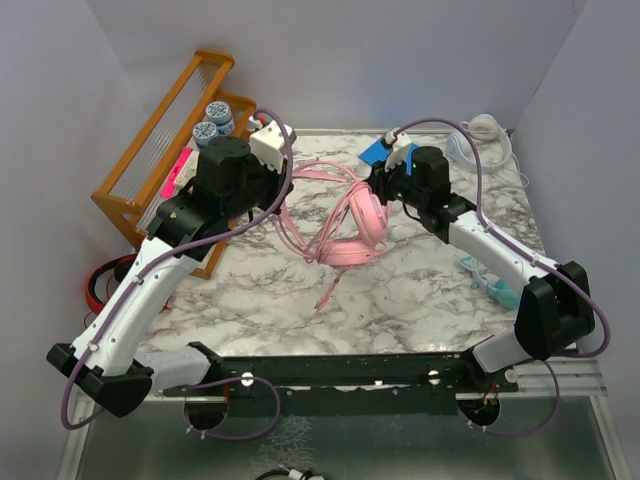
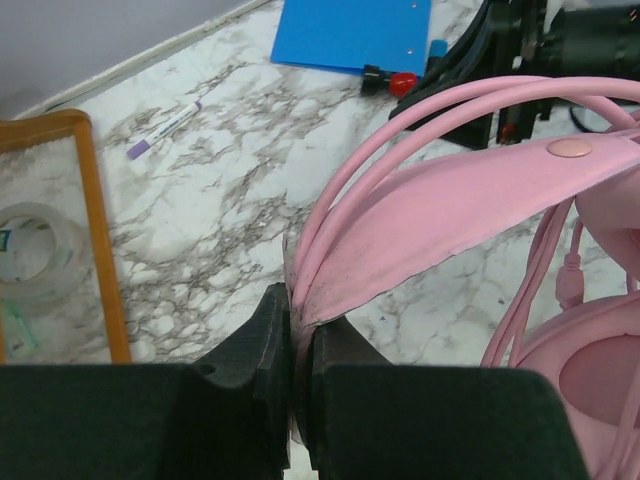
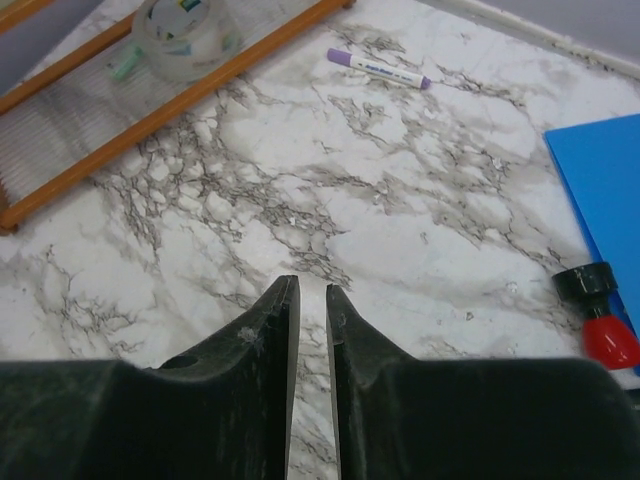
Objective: Wrap the headphones
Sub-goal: Wrap the headphones cable around the headphones.
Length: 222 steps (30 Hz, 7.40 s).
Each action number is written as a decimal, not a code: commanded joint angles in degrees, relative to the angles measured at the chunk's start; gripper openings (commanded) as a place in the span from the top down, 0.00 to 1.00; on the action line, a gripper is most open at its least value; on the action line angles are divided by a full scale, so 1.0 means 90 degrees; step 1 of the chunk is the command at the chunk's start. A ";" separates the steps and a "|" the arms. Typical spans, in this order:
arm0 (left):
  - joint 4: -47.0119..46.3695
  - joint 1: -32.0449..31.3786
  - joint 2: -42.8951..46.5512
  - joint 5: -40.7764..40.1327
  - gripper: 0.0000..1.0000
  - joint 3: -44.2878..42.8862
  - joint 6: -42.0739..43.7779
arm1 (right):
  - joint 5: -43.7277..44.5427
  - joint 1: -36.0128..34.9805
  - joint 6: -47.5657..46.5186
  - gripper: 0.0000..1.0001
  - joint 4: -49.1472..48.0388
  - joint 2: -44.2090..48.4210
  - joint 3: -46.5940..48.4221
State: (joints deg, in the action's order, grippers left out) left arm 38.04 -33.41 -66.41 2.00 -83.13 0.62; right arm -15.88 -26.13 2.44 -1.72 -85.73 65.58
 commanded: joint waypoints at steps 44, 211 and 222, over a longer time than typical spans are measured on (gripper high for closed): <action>0.0989 0.1082 -0.1706 0.2703 1.00 -0.2362 -0.3358 | 0.1222 0.0198 0.1303 0.38 -0.1105 0.4435 -0.3492; -0.1413 0.0795 -0.0905 0.0255 1.00 -0.0073 -0.6536 | -0.2185 -0.0803 0.3868 0.99 -0.7149 0.1382 -0.4313; -0.2059 0.0533 -0.0653 -0.1181 1.00 0.1062 -0.6300 | -0.2328 -0.0895 0.5329 0.96 -0.7212 0.1924 -0.4114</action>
State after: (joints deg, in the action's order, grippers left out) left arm 29.04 -27.59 -75.55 -1.67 -75.05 -54.46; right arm -34.17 -33.74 44.01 -64.64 -69.73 26.98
